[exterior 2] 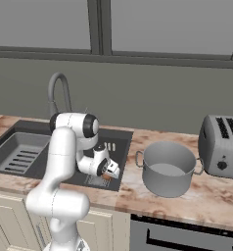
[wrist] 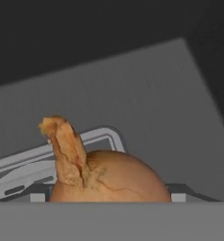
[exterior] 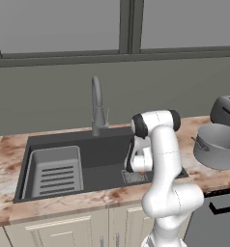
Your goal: Dump the onion from the pot into the sink. Then turn on the water and wash the onion. Then turn off the water and put the onion back in the pot.
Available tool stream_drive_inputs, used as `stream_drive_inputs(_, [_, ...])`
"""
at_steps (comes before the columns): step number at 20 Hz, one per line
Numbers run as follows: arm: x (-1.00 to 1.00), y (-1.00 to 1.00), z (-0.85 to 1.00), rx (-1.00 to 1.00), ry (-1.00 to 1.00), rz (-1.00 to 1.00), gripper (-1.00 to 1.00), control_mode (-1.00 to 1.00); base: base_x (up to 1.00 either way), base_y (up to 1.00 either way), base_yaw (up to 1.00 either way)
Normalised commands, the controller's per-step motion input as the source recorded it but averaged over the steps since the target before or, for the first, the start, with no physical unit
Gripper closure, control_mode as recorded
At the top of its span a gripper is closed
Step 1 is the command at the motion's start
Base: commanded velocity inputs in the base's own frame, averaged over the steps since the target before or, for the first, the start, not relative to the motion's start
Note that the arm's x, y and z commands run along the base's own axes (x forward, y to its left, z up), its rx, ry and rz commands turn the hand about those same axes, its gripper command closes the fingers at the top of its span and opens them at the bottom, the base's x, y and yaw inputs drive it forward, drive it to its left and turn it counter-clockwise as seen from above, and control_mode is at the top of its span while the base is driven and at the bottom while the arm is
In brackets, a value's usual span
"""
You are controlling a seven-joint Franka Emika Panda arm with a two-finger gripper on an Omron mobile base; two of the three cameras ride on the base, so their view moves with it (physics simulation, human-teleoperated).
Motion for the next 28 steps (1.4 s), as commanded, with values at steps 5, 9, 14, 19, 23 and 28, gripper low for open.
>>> stream_drive_inputs(5, [-0.03, 0.00, 0.64, 0.00, -0.06, 0.00, 1.00, -1.00, 0.00, 0.00, 0.00])
stream_drive_inputs(9, [-0.03, 0.00, 1.00, 0.03, -0.12, 0.00, 1.00, -1.00, 0.00, 0.00, 0.00])
stream_drive_inputs(14, [0.00, 0.01, 1.00, 0.04, -0.07, 0.00, 1.00, -1.00, 0.00, 0.00, 0.00])
stream_drive_inputs(19, [0.00, 0.07, 1.00, 0.06, -0.01, 0.00, 1.00, -1.00, 0.00, 0.00, 0.00])
stream_drive_inputs(23, [-0.02, 0.02, 1.00, 0.07, 0.00, 0.00, 1.00, -1.00, 0.00, 0.00, 0.00])
stream_drive_inputs(28, [0.00, 0.00, 1.00, 0.06, 0.07, -0.04, 1.00, -1.00, 0.00, 0.00, 0.00])
